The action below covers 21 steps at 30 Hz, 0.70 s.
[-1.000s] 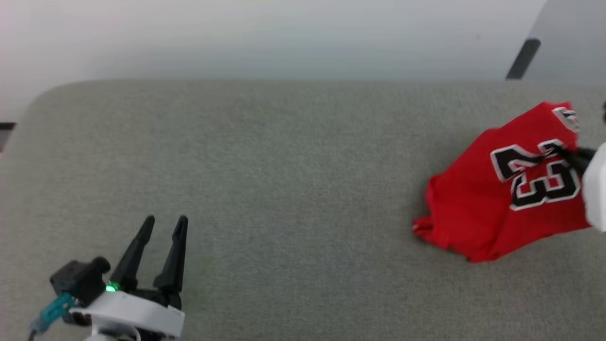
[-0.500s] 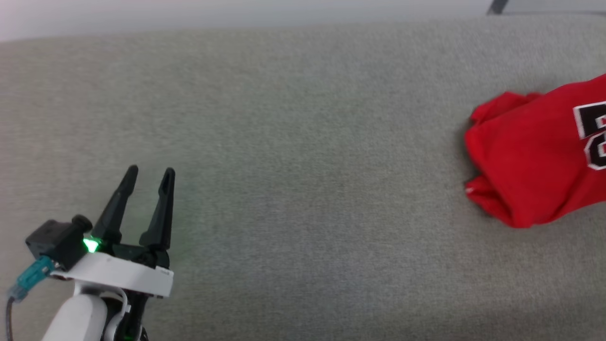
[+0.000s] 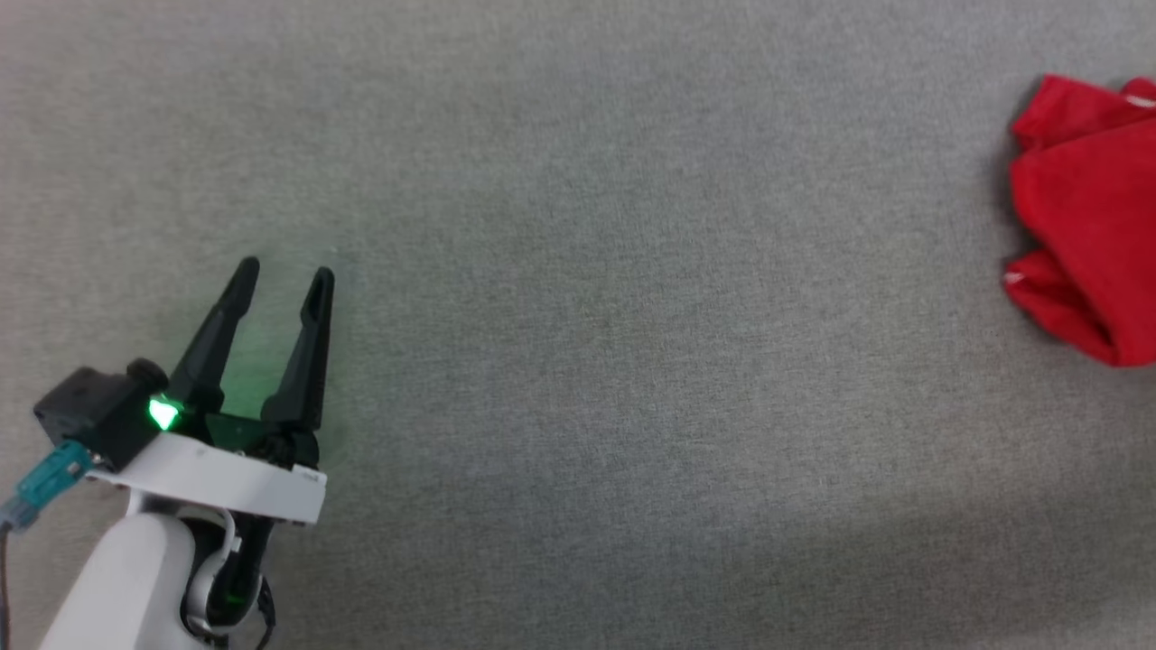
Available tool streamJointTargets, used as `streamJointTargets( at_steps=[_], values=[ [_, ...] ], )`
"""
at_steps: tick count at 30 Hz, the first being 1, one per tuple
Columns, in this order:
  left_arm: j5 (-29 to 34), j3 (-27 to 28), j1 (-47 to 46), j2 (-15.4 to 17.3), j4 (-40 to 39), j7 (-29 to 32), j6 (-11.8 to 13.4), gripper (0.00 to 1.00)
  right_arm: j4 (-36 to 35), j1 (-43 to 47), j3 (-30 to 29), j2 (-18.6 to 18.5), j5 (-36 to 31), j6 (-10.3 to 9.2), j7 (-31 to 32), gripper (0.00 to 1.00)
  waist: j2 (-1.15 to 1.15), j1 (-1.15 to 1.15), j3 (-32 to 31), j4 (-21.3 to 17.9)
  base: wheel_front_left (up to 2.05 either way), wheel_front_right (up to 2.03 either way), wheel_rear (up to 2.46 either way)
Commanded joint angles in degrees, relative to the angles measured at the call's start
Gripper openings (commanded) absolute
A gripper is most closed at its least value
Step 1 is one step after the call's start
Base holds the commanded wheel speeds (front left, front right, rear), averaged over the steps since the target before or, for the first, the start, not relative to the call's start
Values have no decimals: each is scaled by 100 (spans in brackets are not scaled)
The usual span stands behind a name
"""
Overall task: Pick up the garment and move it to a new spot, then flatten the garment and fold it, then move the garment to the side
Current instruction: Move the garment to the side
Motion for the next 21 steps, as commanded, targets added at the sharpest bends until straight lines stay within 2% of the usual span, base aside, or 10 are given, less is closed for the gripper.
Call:
streamJointTargets(
  at_steps=[1, 8, 12, 14, 17, 18, 19, 21],
  values=[
    [-1, -25, -85, 37, -1, 3, -28, 100, 121, -124, 34, 16, -107, -6, -104, 0, 0, 0, 176, -83, 0, 0, 0],
    [8, -192, -306, 128, 33, 4, -28, 100, 881, -444, 152, 158, -618, -6, -659, 0, 0, 0, 399, -66, 0, 0, 0],
    [-2, -238, -377, 152, 62, 4, -28, 100, 1330, -549, 118, 396, -730, -6, -895, 0, 0, 0, 455, -68, 0, 0, 0],
    [-10, -248, -399, 152, 77, 4, -28, 100, 1515, -631, 110, 487, -774, -6, -989, 26, 0, 0, 457, -72, 0, 0, 0],
    [-13, -274, -412, 144, 112, 3, -28, 100, 1742, -691, 138, 645, -832, -6, -1113, 45, 0, 0, 409, -77, 0, 0, 0],
    [-17, -278, -408, 141, 123, 3, -28, 100, 1808, -714, 158, 676, -845, -6, -1149, 68, 0, 0, 385, -80, 0, 0, 0],
    [-22, -281, -402, 133, 133, 3, -28, 100, 1875, -745, 167, 702, -870, -6, -1163, 100, 0, 0, 348, -81, 0, 0, 0],
    [-41, -283, -366, 120, 161, 3, -28, 100, 1992, -798, 155, 748, -860, -6, -1239, 100, 0, 0, 269, -85, 0, 0, 0]
  ],
)
